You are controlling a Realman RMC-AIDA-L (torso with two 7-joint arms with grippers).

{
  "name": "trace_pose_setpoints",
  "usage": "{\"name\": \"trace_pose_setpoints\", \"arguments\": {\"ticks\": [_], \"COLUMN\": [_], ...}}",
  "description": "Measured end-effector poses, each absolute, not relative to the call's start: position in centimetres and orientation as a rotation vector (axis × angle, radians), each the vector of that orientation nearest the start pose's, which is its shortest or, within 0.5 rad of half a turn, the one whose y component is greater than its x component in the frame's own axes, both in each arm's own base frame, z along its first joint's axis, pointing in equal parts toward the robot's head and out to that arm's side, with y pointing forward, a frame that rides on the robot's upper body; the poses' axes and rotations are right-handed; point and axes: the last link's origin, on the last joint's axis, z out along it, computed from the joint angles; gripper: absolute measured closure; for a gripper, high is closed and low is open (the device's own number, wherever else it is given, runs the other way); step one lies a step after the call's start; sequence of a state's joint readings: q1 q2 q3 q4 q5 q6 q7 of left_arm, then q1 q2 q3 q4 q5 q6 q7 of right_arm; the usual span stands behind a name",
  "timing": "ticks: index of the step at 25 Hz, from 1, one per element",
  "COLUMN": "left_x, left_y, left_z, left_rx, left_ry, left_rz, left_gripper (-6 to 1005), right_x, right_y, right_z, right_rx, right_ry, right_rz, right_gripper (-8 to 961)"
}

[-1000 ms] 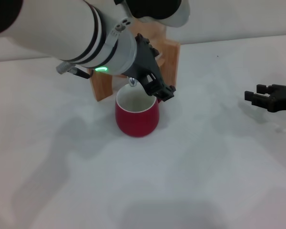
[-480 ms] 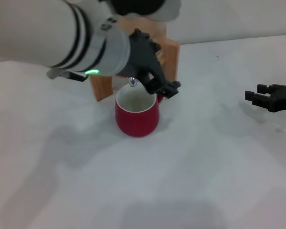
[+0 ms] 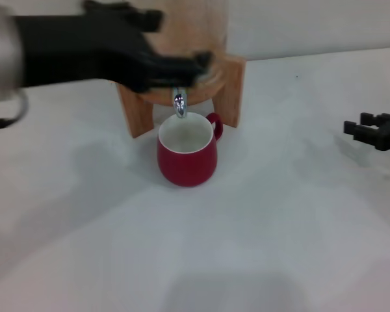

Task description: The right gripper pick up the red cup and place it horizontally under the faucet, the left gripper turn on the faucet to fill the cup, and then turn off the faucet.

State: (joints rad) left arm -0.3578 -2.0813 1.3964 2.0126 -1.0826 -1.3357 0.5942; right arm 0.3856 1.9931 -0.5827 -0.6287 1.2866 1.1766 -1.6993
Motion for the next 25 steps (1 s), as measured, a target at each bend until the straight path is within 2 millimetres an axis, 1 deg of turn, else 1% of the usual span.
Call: {"name": "trace_pose_setpoints", "arguments": {"ticks": [1,2,3,6,10,11,12,13,14,16,17,18,19,20,22,25], "left_x": [-4.9,-6.9,-6.9,-10.4,-14.9,-16.3,-16.3,-20.3,-21.0,-24.5,-24.5,-28.7,-31.1,-31.8,-34.4,-37.3], "left_y": [29.9,29.8,29.8,28.9,28.0,27.8,27.8,27.3,27.2,27.0,27.0,26.8,26.6,26.5,26.1,25.5], "left_z": [7.3,9.0,9.0,11.3,13.7,14.2,14.2,15.6,15.7,16.3,16.3,16.4,16.2,16.1,15.6,14.3], "left_rx": [-2.599,-2.540,-2.540,-2.438,-2.321,-2.287,-2.287,-2.183,-2.164,-2.056,-2.056,-1.919,-1.843,-1.821,-1.737,-1.632], "left_ry": [-0.429,-0.516,-0.516,-0.615,-0.738,-0.782,-0.782,-0.894,-0.916,-1.024,-1.024,-1.151,-1.209,-1.223,-1.265,-1.301], "left_rz": [-0.549,-0.618,-0.618,-0.701,-0.811,-0.844,-0.844,-0.950,-0.968,-1.046,-1.046,-1.092,-1.095,-1.096,-1.079,-1.073], "left_gripper": [123,123,123,124,124,124,124,124,124,124,124,124,124,124,124,124], "right_x": [36.5,36.6,36.6,36.5,36.8,36.9,36.9,36.9,36.9,37.1,37.1,37.2,37.2,37.2,37.1,36.4], "right_y": [33.6,33.5,33.5,33.6,33.0,32.9,32.8,32.7,32.6,32.3,32.2,32.1,32.0,31.9,31.8,31.2], "right_z": [7.2,7.4,7.5,7.8,8.3,8.4,8.5,8.6,8.7,8.8,8.8,8.8,8.8,8.8,8.8,8.9], "right_rx": [-2.093,-2.085,-2.079,-2.063,-2.035,-2.026,-2.022,-2.017,-2.014,-2.009,-2.008,-2.007,-2.009,-2.011,-2.017,-2.027], "right_ry": [0.940,0.943,0.943,0.942,0.950,0.950,0.949,0.947,0.948,0.952,0.954,0.955,0.955,0.954,0.938,0.822], "right_rz": [0.548,0.554,0.560,0.582,0.614,0.626,0.633,0.641,0.647,0.655,0.657,0.658,0.659,0.662,0.669,0.723], "right_gripper": [471,471,471,471,471,471,471,471,471,471,471,471,471,471,471,471]}}
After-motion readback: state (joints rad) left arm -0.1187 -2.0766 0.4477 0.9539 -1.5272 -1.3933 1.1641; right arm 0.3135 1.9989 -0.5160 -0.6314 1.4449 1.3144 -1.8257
